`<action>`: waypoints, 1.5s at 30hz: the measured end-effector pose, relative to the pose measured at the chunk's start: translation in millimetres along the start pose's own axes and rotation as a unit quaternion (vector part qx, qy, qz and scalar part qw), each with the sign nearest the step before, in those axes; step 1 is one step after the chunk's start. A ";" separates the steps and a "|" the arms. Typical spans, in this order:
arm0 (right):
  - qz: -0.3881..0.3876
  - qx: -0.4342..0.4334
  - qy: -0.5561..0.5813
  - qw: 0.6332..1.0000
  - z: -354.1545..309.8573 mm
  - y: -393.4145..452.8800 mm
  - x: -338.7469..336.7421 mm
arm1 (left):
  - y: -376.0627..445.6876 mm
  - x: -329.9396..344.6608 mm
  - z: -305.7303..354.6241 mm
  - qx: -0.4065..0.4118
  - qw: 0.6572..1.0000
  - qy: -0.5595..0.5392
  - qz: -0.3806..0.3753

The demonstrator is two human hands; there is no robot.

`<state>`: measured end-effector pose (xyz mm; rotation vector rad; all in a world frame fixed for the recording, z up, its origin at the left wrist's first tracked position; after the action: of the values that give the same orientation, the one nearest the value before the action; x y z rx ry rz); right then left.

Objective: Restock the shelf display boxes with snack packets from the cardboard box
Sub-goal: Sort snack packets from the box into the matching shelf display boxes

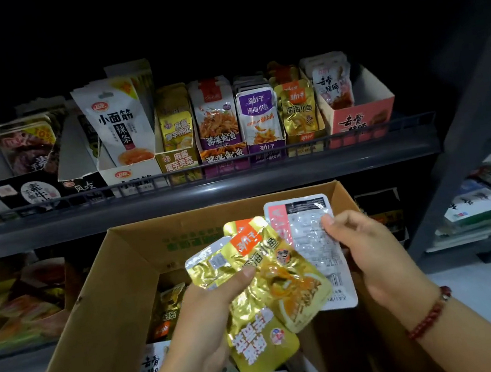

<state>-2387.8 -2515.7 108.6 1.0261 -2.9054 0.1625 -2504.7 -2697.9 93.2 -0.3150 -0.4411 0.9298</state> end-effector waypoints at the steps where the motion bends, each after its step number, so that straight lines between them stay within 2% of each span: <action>1: 0.011 -0.005 0.011 1.000 -2.2 0.9 -3.7 | 0.8 -4.8 1.9 0.007 1.000 0.013 0.015; 3: 0.036 -0.064 -0.017 0.997 -14.7 0.5 -11.4 | 1.6 -11.7 4.8 0.023 0.998 0.037 0.041; 5: 0.046 -0.158 -0.096 0.982 -35.3 -7.8 -10.4 | 1.7 -13.4 5.7 0.036 0.996 0.055 0.056; 9: -0.005 -0.302 -0.234 0.924 -54.3 -29.6 18.0 | -1.0 -3.3 4.9 0.036 0.997 0.060 0.031; 12: -0.078 -0.321 -0.280 0.902 -40.9 -33.2 38.2 | -4.3 5.9 4.9 0.023 0.999 0.026 -0.017; 17: -0.131 -0.351 -0.294 0.879 -35.6 -32.6 49.0 | -5.5 14.6 0.3 -0.025 0.996 -0.055 -0.071; 20: -0.149 -0.385 -0.362 0.836 -34.2 -36.3 56.7 | -6.6 19.5 -1.3 -0.035 0.991 -0.082 -0.102; 25: -0.197 -0.396 -0.402 0.802 -29.6 -41.8 69.0 | -3.8 16.7 0.4 0.003 0.994 -0.066 -0.091; 28: -0.163 -0.359 -0.389 0.832 -37.3 -37.3 61.9 | -0.5 10.9 1.0 0.020 0.996 -0.052 -0.063; 31: -0.097 -0.237 -0.394 0.883 -36.7 -24.8 42.2 | 1.5 9.2 5.2 0.030 0.996 -0.058 -0.056; 33: -0.081 -0.138 -0.323 0.933 -28.8 -18.9 28.7 | 2.4 13.0 7.7 0.024 0.994 -0.070 -0.075; 35: -0.105 -0.082 -0.220 0.966 -21.9 -16.5 26.9 | 2.6 21.2 8.5 0.009 0.991 -0.082 -0.103; 38: -0.115 -0.069 -0.108 0.985 -24.6 -12.8 24.3 | 1.8 34.2 10.0 -0.001 0.988 -0.088 -0.125; 41: -0.057 -0.075 -0.019 0.995 -31.2 1.8 5.8 | 3.4 42.7 19.6 0.017 0.991 -0.079 -0.111; 45: 0.031 -0.013 0.136 0.990 -31.0 19.6 -16.6 | 9.7 52.4 38.9 0.066 0.995 -0.038 -0.057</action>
<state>-2386.7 -2486.5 136.3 0.8358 -2.6865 0.2444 -2503.4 -2646.5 134.5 -0.1335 -0.4602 0.8571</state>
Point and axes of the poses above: each hand's wrist, its own y-axis towards the middle knuckle, its own x-axis out of the palm, z = x × y, the point moved 9 cm from there along y, towards the middle knuckle, and after that the axes turned 5 degrees about -x, right-handed, at the moved point
